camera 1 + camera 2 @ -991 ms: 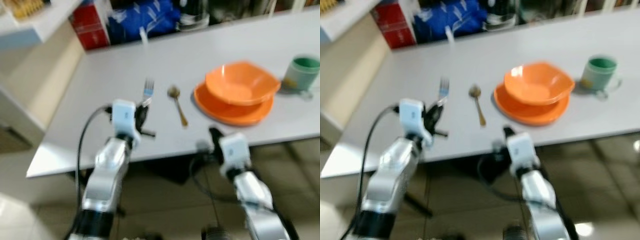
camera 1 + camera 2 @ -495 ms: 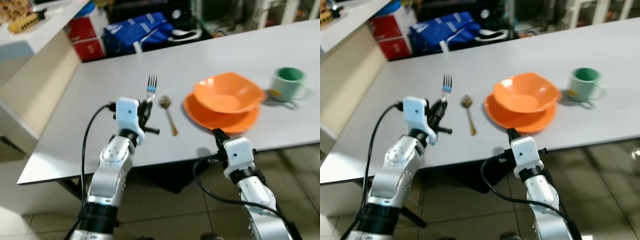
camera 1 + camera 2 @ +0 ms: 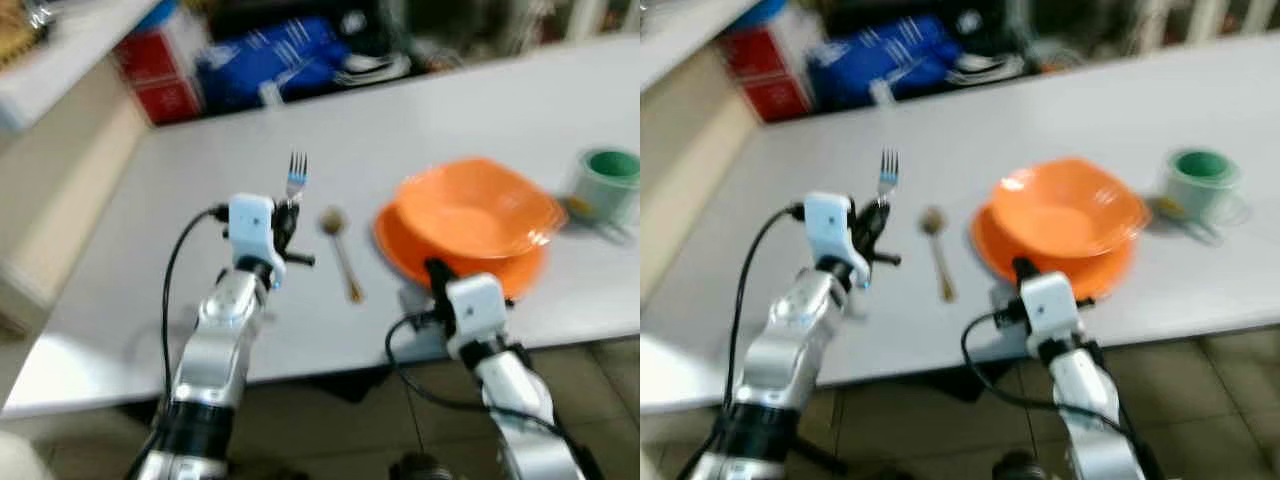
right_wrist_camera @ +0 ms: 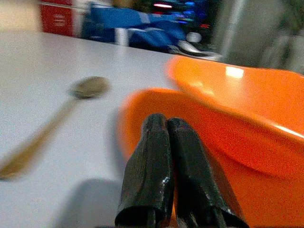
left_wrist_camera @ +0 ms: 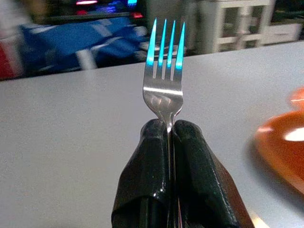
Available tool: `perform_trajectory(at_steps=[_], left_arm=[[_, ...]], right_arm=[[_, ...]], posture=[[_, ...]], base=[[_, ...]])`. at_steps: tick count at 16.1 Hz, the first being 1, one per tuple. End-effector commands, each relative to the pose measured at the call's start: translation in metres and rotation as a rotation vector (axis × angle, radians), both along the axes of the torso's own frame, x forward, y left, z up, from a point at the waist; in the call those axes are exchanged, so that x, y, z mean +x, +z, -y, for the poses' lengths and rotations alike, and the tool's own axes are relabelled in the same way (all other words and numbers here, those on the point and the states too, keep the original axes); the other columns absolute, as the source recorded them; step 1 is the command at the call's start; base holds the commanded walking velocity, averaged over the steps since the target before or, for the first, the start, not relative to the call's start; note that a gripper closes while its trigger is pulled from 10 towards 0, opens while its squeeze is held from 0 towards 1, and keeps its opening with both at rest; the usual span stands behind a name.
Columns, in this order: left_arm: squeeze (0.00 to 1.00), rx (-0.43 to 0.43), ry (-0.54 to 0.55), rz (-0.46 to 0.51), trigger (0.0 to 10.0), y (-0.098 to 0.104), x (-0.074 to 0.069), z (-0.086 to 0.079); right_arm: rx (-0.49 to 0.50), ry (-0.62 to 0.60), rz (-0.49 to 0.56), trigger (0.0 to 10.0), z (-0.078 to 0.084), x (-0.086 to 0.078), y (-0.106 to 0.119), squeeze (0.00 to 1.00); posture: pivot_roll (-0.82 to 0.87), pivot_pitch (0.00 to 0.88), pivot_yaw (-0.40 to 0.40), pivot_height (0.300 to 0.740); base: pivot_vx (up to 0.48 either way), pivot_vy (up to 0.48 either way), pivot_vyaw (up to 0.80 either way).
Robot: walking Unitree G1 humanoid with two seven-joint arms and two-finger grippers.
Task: Setting the table
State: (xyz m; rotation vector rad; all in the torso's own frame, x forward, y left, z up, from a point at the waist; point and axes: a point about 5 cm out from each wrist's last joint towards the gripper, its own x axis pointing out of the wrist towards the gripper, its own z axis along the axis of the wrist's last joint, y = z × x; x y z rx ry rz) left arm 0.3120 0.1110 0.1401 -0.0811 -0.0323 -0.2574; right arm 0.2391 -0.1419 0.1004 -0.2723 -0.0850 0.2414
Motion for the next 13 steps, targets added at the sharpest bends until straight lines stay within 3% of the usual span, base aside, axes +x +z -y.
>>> perform_trajectory(at_steps=[1,6,7,9,11,13], left_arm=[[0.00,0.007,0.053,-0.010,0.0,-0.001,-0.001,-0.014],[0.00,-0.070,0.097,-0.094,0.0,0.003,0.013,-0.011],[0.00,-0.126,0.097,-0.125,0.0,0.005,0.025,-0.005],[0.00,-0.147,0.077,-0.142,0.0,0.007,0.035,0.006],[0.00,-0.192,0.067,-0.213,0.0,0.005,0.051,0.027],[0.00,-0.204,0.098,-0.282,0.0,-0.003,0.056,0.028]], right_arm=[[0.008,0.023,0.009,10.0,-0.006,-0.004,0.004,0.00],[-0.060,-0.037,-0.055,10.0,0.029,-0.035,-0.001,0.00],[-0.065,-0.042,-0.058,10.0,0.030,-0.038,-0.002,0.00],[-0.064,-0.040,-0.062,10.0,0.029,-0.038,-0.002,0.00],[-0.061,-0.035,-0.063,10.0,0.026,-0.036,0.000,0.00],[-0.061,-0.035,-0.057,10.0,0.027,-0.035,0.002,0.00]], posture=[[-0.32,0.024,0.169,0.702],[-0.37,0.057,0.162,0.702],[-0.37,0.059,0.165,0.702],[-0.38,0.059,0.166,0.702],[-0.38,0.059,0.166,0.702],[-0.39,0.067,0.169,0.702]], base=[[0.000,0.000,0.00],[0.000,0.000,0.00],[0.000,0.000,0.00],[0.000,0.000,0.00],[0.000,0.000,0.00],[0.000,0.000,0.00]])
